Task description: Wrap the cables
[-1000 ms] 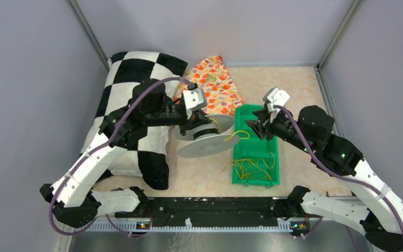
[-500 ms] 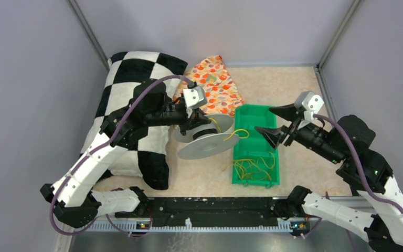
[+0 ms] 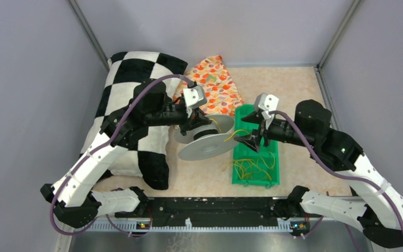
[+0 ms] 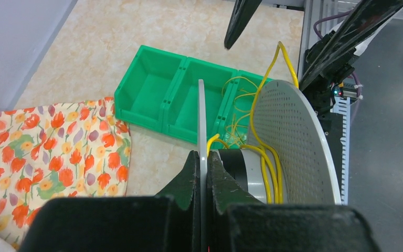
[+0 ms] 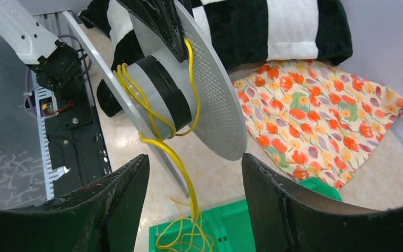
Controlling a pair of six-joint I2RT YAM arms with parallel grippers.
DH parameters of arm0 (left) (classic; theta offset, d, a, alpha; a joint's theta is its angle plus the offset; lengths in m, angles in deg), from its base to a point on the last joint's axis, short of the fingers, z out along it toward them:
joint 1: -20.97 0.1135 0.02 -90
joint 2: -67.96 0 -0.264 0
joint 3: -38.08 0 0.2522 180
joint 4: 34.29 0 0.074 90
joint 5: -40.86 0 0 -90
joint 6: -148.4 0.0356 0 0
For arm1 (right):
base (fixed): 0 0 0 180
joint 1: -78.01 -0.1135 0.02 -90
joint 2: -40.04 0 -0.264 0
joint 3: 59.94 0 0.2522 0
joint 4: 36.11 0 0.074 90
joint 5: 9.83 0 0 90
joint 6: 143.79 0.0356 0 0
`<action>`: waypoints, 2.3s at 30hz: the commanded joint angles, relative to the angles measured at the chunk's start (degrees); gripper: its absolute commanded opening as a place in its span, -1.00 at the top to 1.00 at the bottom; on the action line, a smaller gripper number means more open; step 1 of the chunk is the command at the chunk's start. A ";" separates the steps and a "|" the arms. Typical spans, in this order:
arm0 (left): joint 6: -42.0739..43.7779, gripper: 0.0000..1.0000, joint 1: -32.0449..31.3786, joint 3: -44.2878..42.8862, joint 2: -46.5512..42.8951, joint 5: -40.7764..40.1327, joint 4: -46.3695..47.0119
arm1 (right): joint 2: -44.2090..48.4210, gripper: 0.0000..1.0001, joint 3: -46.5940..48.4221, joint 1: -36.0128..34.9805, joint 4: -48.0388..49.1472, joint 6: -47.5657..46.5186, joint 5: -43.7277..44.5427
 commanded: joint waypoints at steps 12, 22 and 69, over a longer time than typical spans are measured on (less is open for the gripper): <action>-1.54 1.00 0.72 -0.54 -0.62 2.41 3.71 | -0.56 0.23 2.25 0.42 2.91 -1.70 -1.12; -1.96 1.00 1.23 -2.05 0.87 3.09 4.25 | 0.46 1.00 -0.69 0.45 4.73 -0.43 4.22; -103.09 1.00 30.82 24.89 10.76 16.23 39.44 | 10.72 1.00 -32.01 0.17 42.08 -6.43 -10.95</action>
